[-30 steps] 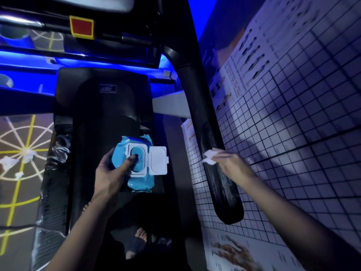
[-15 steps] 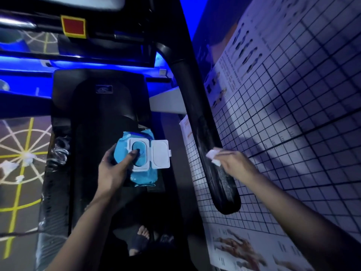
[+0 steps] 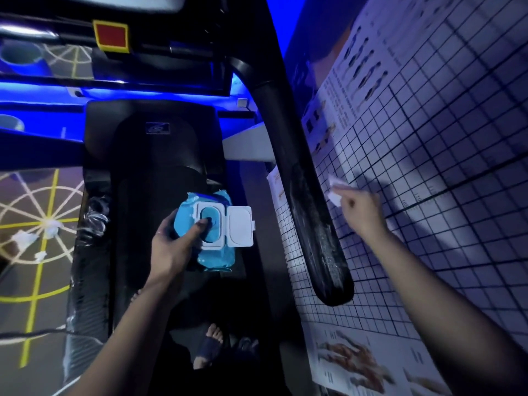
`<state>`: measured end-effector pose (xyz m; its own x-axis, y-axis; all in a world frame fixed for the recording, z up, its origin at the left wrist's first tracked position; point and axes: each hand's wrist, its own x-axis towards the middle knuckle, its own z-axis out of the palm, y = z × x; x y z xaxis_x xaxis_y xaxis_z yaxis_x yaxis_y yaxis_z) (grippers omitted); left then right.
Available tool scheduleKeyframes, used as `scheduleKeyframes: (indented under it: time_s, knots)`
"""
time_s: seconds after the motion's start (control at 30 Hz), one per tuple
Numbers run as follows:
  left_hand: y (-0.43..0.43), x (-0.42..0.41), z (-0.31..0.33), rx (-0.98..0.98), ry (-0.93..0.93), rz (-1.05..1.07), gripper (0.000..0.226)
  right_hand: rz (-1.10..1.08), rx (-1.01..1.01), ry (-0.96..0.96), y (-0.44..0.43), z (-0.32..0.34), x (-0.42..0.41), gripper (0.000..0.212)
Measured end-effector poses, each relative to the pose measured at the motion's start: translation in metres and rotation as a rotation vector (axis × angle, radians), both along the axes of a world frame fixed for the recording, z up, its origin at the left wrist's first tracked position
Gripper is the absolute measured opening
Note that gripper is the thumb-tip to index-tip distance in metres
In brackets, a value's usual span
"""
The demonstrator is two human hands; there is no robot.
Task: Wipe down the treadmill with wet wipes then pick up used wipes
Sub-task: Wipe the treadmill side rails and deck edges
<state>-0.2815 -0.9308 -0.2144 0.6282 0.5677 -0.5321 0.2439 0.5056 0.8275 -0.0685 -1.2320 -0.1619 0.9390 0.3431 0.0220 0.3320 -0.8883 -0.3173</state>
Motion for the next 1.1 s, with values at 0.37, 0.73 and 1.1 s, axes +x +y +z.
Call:
scheduleKeyframes:
  time_s: [0.37, 0.73, 1.1]
  knots:
    - [-0.005, 0.006, -0.004, -0.017, -0.037, 0.002, 0.057, 0.183, 0.103, 0.222, -0.059, 0.005, -0.046, 0.041]
    - [-0.014, 0.006, -0.003, 0.007, -0.047, -0.020, 0.058, 0.450, 0.073, 0.285, -0.045, -0.004, -0.121, 0.049]
    - [-0.033, 0.005, -0.005, 0.042, -0.064, -0.052, 0.057, 0.409, 0.193, 0.140, -0.050, -0.035, -0.142, 0.029]
